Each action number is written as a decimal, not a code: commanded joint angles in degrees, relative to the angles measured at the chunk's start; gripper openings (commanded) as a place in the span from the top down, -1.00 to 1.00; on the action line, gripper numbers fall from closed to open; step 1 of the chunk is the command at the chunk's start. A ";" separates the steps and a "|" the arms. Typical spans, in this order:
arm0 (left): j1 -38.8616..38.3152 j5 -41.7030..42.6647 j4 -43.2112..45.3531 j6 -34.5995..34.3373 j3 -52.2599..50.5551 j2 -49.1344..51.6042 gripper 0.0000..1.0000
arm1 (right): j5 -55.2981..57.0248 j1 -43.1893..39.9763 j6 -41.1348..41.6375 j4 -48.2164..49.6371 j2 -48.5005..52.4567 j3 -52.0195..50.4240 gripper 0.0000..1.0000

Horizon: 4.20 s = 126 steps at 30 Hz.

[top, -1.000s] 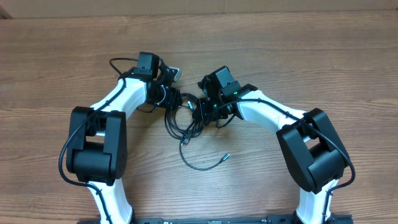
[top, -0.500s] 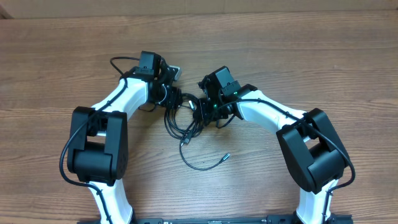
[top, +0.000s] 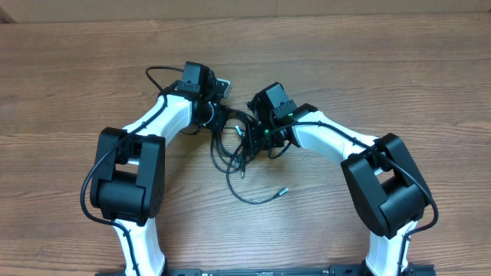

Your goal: Untangle cables

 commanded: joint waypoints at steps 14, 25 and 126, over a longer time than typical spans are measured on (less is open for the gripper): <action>0.79 -3.19 -4.11 -1.81 -0.07 2.78 0.91 | 24.09 0.13 21.51 -3.43 -1.97 -0.48 0.93; 0.79 0.59 -3.67 -3.28 0.61 2.78 0.91 | 30.05 0.15 21.09 -11.10 -7.43 -0.48 0.93; 0.92 17.68 -12.02 9.86 7.02 2.75 0.91 | 17.77 0.31 -24.44 -4.46 -1.07 8.20 0.28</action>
